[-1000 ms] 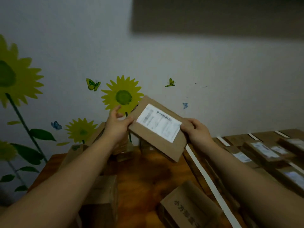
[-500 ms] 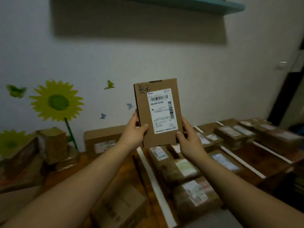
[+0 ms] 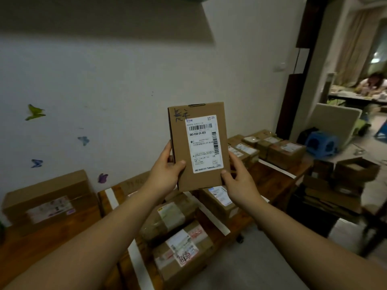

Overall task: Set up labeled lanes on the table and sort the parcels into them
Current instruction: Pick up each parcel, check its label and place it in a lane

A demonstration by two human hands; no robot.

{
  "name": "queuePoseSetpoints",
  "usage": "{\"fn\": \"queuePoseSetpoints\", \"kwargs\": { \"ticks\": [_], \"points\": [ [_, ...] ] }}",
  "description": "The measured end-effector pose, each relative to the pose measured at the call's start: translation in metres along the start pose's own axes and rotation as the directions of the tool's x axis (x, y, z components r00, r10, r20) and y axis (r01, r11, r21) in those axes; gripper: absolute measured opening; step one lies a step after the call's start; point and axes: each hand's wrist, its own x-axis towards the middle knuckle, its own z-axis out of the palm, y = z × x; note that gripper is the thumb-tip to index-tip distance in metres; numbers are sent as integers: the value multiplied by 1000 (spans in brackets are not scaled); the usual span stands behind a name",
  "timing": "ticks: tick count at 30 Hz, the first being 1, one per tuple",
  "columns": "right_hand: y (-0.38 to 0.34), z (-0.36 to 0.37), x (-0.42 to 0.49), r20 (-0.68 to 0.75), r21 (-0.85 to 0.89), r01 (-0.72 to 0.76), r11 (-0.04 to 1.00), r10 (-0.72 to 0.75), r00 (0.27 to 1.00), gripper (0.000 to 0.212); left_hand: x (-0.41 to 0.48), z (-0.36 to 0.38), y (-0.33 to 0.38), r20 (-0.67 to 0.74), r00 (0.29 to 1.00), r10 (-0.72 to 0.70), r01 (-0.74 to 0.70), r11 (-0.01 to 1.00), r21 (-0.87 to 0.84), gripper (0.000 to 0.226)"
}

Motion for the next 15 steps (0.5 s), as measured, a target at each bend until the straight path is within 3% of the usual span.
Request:
{"fn": "queuePoseSetpoints", "kwargs": {
  "ticks": [3, 9, 15],
  "points": [
    [5, -2, 20, 21, -2, -25, 1000, 25, 999, 48, 24, 6, -12, 14, 996, -87, 87, 996, -5, 82],
    [19, 9, 74, 66, -63, -122, 991, 126, 990, 59, 78, 6, -41, 61, 958, -280, 284, 957, -54, 57],
    [47, 32, 117, 193, -39, -218, 975, 222, 956, 58, 97, -1, -75, 35, 940, -340, 341, 939, -37, 51]
  ]
}}
